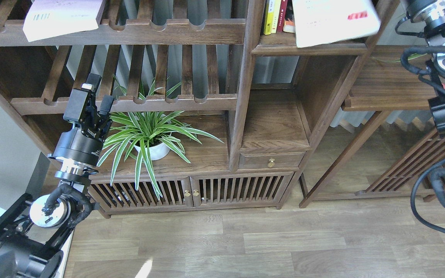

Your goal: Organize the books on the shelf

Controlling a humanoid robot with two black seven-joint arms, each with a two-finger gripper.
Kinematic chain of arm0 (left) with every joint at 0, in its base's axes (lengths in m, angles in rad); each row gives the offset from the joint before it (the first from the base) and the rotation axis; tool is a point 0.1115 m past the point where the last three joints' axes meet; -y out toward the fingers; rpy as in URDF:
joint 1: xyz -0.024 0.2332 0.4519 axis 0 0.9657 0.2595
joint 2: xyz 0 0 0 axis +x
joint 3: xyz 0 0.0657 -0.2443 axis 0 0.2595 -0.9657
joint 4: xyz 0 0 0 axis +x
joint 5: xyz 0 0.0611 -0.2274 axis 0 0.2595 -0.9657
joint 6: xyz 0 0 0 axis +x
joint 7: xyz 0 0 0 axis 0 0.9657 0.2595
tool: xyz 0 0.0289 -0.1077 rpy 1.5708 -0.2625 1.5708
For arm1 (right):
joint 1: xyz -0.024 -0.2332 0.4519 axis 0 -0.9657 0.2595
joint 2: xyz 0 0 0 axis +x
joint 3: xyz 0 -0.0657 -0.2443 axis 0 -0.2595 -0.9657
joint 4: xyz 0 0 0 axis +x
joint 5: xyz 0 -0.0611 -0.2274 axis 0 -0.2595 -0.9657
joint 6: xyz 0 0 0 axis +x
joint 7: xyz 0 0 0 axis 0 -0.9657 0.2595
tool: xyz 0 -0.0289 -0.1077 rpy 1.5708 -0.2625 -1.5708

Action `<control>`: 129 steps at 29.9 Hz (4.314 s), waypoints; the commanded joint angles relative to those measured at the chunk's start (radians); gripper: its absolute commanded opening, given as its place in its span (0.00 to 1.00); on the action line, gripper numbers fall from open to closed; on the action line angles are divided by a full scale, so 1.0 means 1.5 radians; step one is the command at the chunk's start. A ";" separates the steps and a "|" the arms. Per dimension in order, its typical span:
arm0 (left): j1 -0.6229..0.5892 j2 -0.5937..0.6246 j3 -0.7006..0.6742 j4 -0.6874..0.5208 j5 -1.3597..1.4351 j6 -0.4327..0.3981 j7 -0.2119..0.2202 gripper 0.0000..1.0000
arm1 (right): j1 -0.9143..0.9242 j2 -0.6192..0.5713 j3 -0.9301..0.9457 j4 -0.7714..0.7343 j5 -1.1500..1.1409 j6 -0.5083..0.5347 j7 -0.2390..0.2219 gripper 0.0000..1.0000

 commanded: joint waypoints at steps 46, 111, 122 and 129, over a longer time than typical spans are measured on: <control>-0.091 0.002 -0.011 -0.038 -0.058 0.000 -0.008 0.95 | -0.403 0.042 0.019 0.321 -0.061 0.155 -0.070 0.60; -0.204 0.090 -0.220 -0.116 -0.223 0.652 0.002 0.85 | -0.307 0.121 0.029 0.313 -0.073 0.155 -0.069 0.58; -0.217 0.083 -0.222 -0.084 -0.223 0.652 -0.008 0.72 | -0.305 0.122 0.029 0.313 -0.073 0.155 -0.069 0.58; -0.220 0.078 -0.222 -0.075 -0.223 0.652 -0.018 0.58 | -0.305 0.122 0.029 0.313 -0.073 0.155 -0.069 0.58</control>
